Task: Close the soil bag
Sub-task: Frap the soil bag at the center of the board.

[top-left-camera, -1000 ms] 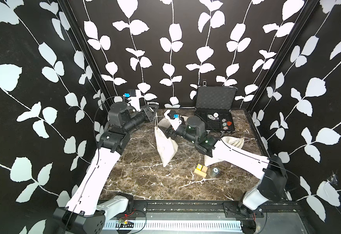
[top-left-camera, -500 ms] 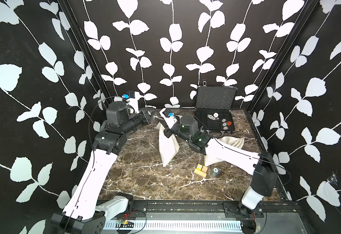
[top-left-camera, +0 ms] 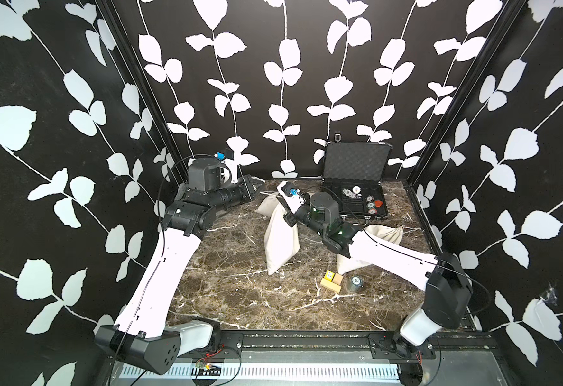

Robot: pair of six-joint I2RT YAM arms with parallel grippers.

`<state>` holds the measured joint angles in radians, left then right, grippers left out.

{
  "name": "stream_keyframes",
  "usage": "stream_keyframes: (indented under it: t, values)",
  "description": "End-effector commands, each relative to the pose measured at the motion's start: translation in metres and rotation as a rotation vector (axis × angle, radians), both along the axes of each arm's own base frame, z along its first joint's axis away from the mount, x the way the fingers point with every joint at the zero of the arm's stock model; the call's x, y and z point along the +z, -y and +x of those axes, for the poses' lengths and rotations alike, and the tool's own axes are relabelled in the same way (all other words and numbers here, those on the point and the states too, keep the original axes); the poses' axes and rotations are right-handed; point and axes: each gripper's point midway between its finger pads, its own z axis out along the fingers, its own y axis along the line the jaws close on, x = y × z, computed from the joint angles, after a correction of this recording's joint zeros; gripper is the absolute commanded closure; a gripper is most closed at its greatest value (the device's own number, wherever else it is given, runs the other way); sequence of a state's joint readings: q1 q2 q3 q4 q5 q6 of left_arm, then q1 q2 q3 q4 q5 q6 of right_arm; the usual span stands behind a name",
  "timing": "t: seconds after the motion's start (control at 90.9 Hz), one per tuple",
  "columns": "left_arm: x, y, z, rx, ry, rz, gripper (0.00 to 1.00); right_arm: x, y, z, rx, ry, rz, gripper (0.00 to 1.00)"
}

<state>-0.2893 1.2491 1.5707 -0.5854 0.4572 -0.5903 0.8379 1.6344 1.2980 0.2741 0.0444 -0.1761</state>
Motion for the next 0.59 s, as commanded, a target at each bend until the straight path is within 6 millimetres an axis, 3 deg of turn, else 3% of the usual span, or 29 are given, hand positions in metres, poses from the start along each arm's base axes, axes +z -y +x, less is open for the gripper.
stream_keyframes:
  t: [0.0, 0.055, 0.11, 0.264, 0.33, 0.429, 0.506, 0.583]
  values:
    - [0.183, -0.046, -0.077, 0.099, 0.579, -0.141, 1.00, -0.138, 0.189, 0.044, -0.624, -0.278, -0.640, 0.93]
    - [0.185, -0.046, -0.078, 0.101, 0.584, -0.145, 1.00, -0.121, 0.201, 0.046, -0.663, -0.252, -0.634, 0.92]
    - [0.184, -0.047, -0.079, 0.106, 0.587, -0.148, 1.00, -0.120, 0.213, 0.049, -0.698, -0.258, -0.640, 0.92]
    - [0.168, -0.050, -0.065, 0.136, 0.547, -0.156, 1.00, -0.171, 0.263, 0.052, -0.824, -0.386, -0.774, 0.92]
    - [0.158, -0.050, -0.058, 0.144, 0.522, -0.153, 1.00, -0.199, 0.276, 0.048, -0.832, -0.437, -0.828, 0.92]
    - [0.144, -0.053, -0.046, 0.167, 0.495, -0.164, 1.00, -0.227, 0.288, 0.041, -0.838, -0.482, -0.867, 0.93]
    - [0.134, -0.054, -0.036, 0.175, 0.465, -0.171, 1.00, -0.231, 0.290, 0.039, -0.841, -0.496, -0.860, 0.94]
    - [0.132, -0.056, -0.030, 0.178, 0.455, -0.179, 1.00, -0.217, 0.289, 0.039, -0.838, -0.489, -0.830, 0.94]
